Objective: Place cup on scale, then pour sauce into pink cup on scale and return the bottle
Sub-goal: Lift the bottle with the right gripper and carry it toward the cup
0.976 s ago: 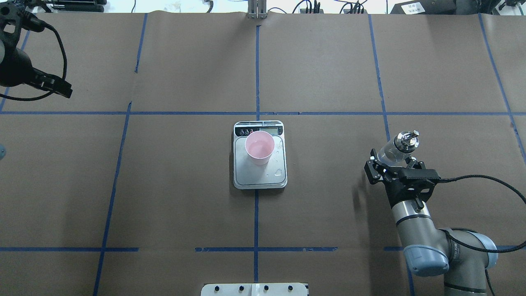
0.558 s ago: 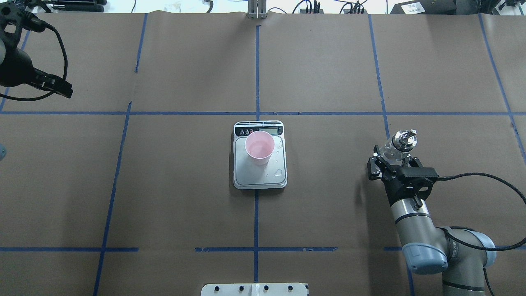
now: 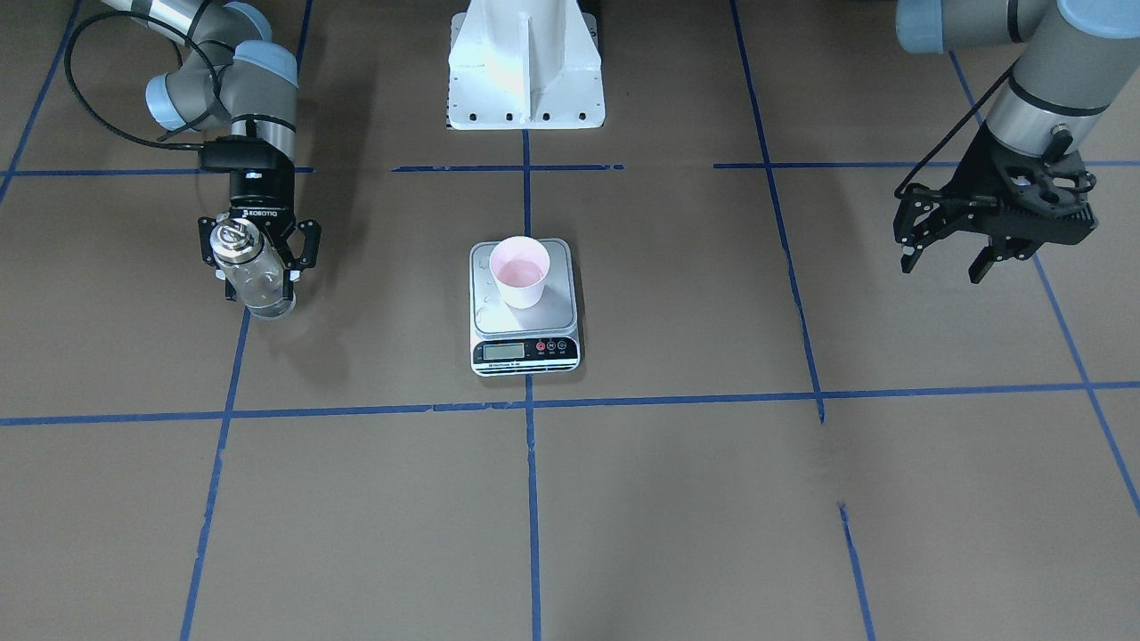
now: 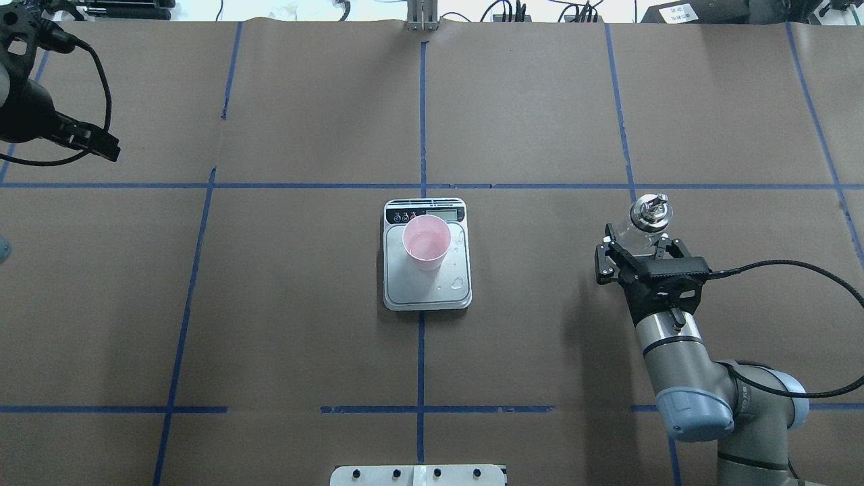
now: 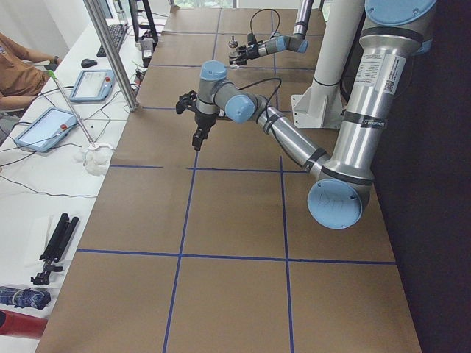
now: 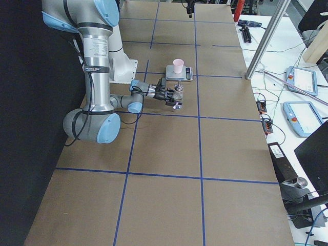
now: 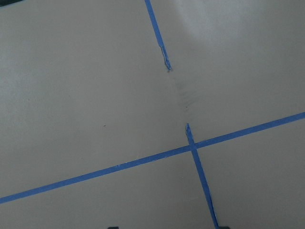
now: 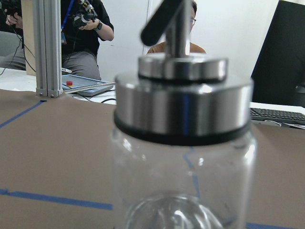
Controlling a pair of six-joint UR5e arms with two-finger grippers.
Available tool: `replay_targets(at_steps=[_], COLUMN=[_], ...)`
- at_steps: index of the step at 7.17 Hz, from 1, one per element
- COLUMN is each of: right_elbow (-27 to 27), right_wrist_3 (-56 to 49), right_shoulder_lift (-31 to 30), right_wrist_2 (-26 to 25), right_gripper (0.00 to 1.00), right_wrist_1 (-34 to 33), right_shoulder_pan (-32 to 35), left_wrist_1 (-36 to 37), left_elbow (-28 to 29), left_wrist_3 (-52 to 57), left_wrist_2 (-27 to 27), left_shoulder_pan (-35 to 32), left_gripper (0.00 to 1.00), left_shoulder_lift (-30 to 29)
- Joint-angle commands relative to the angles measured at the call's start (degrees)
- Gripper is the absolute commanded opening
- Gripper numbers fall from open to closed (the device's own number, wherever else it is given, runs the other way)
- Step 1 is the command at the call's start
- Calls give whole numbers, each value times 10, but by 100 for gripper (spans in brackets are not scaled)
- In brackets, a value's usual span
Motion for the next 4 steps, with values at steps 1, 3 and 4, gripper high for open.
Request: replay_targets(at_steps=[1,3,4], right_elbow=[22,51,71], right_wrist_3=[-36,-46,-52], right_shoulder_lift=[19,32,72], right_wrist_2=[12,30,59], right_gripper=[0,0,0], right_wrist_1=[-19,-66,-121], right_shoulder_pan=[4,4,9], left_wrist_1=[0,0,0], left_elbow=[2,1,2], left_wrist_3=[0,-1,-1], left_wrist_2=[0,0,0], left_shoulder_pan=[1,1,1], left_gripper=[75,75,75], left_shoulder_lift=[-1,-2,-2])
